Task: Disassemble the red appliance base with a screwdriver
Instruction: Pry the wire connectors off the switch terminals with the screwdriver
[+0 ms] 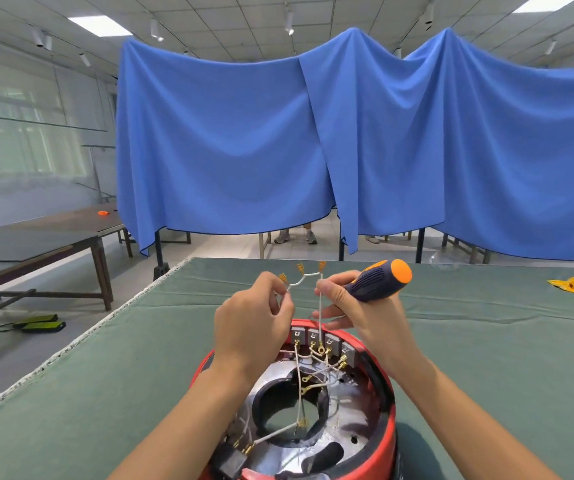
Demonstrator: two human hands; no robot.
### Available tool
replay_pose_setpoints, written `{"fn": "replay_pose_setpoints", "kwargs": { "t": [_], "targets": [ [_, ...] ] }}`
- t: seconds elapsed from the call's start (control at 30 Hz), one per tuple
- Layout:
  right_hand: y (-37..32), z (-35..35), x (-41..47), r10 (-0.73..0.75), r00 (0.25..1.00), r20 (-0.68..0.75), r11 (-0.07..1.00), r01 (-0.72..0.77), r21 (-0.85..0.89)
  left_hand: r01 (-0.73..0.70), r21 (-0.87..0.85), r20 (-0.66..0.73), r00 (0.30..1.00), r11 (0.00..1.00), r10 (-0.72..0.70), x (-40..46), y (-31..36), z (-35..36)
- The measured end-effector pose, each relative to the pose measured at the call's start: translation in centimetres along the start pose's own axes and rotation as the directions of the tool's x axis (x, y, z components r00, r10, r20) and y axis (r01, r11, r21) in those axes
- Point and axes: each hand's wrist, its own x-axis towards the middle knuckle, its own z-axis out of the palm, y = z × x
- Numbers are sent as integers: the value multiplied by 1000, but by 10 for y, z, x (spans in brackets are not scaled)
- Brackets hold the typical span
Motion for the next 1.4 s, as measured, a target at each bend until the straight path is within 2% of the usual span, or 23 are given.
{"fn": "replay_pose_setpoints", "kwargs": {
  "t": [0.13, 0.3, 0.37, 0.43, 0.53, 0.63, 0.7, 0.77, 0.9, 1.1, 1.23, 1.4],
  "targets": [
    [3, -2, 4, -41, 998, -44, 998, 38, -55, 11, -57, 25, 1000, 998, -10, 9, 9, 5],
    [7, -20, 11, -156, 970, -188, 973, 118, -199, 171, -269, 174, 977, 948, -127, 24, 21, 21],
    [7, -33, 17, -193, 948, -251, 946, 113, -303, 148, -218, 167, 979, 965, -113, 22, 20, 28],
    [9, -50, 22, -189, 937, -293, 923, 67, -378, 77, -81, 224, 973, 994, -57, 16, 13, 33],
    [14, -75, 25, -96, 947, -306, 914, -38, -405, -24, 29, 439, 899, 999, 9, 12, 1, 41],
    [17, -89, 25, -30, 959, -283, 918, -85, -387, -24, 82, 632, 775, 996, -33, 11, -7, 44],
    [18, -91, 27, -9, 974, -225, 905, -88, -417, -37, 144, 712, 697, 989, -78, 11, -13, 45],
    [21, -92, 30, 8, 984, -179, 863, -97, -497, -31, 162, 736, 670, 986, -100, 14, -17, 46],
    [28, -97, 27, -3, 991, -137, 761, -87, -643, 3, 125, 734, 673, 992, -94, 17, -19, 45],
    [27, -94, 24, -93, 974, -207, 807, -48, -588, 14, 131, 750, 653, 991, -108, 21, -21, 44],
    [8, -75, 23, -193, 940, -281, 923, 77, -378, 45, 199, 739, 649, 979, -180, 24, -22, 42],
    [-18, -48, 17, -202, 936, -290, 976, 168, -137, 80, 247, 664, 712, 966, -229, 19, -29, 36]
  ]
}}
